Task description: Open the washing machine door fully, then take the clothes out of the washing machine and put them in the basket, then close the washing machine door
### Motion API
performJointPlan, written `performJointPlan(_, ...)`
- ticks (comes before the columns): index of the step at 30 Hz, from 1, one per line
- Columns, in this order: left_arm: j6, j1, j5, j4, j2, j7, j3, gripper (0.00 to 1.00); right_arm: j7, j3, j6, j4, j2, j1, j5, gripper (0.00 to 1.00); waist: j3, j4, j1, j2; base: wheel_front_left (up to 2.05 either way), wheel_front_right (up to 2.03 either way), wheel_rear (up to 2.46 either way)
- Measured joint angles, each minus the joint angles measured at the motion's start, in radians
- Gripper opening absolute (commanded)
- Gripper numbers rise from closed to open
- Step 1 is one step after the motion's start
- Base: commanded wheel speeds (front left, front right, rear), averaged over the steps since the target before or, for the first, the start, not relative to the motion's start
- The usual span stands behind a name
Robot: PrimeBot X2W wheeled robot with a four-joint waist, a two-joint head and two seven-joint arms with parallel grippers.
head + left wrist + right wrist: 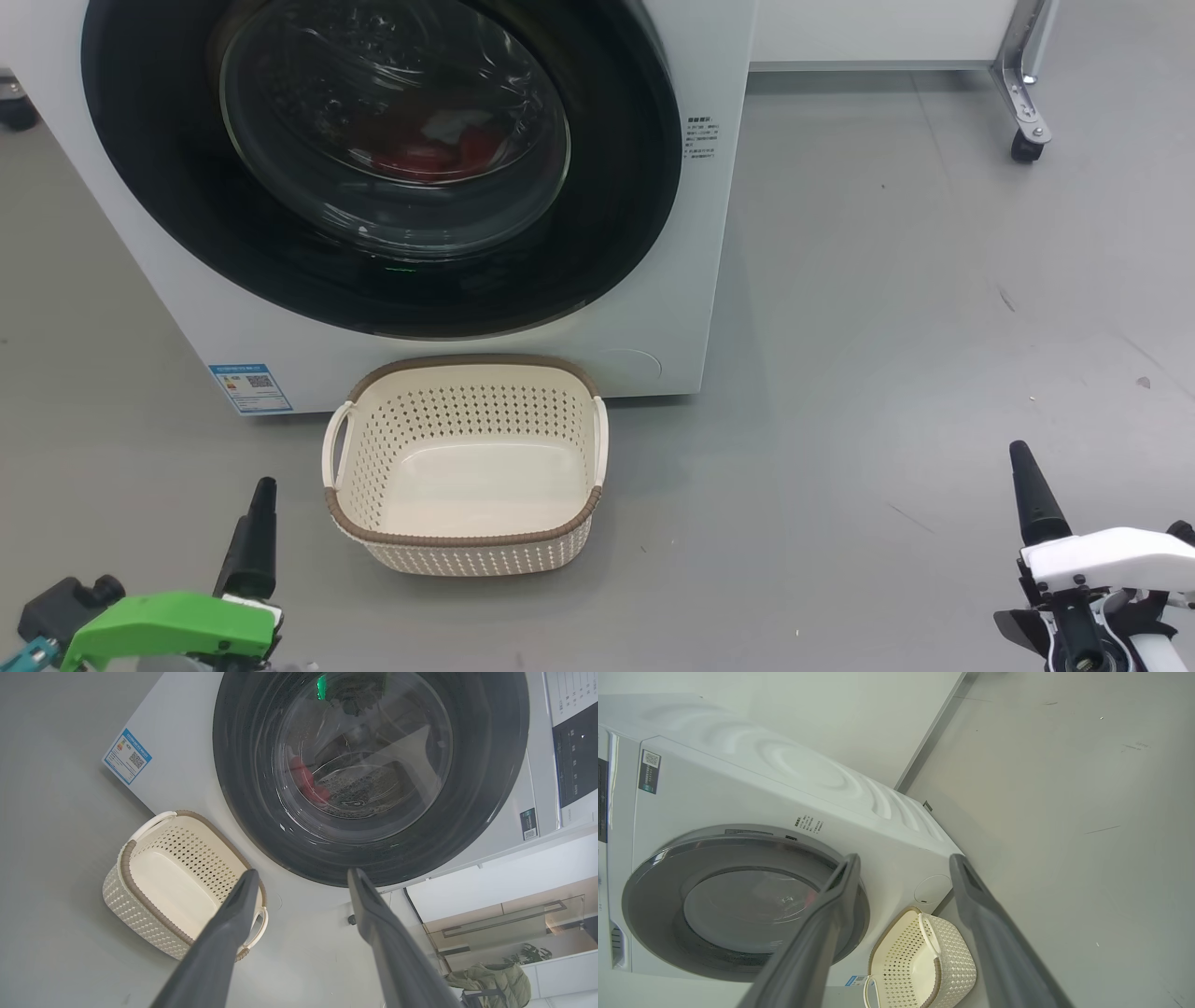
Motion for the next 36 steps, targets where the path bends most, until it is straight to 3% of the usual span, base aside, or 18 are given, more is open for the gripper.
performJointPlan(20,0.053,-0.021,0.329,-0.032,0.034,-0.050,-0.086,1.00,-0.042,0.096,-0.069,-0.003,-0.023,-0.017,-0.281,1.00,-0.003,-0.004,0.0000,0.0000,0.00,0.00,0.00)
performJointPlan(36,0.078,-0.023,0.522,-0.060,0.033,-0.088,-0.142,1.00,-0.080,0.152,-0.097,-0.017,-0.023,-0.020,-0.476,1.00,-0.004,-0.008,0.0000,0.0000,0.00,0.00,0.00)
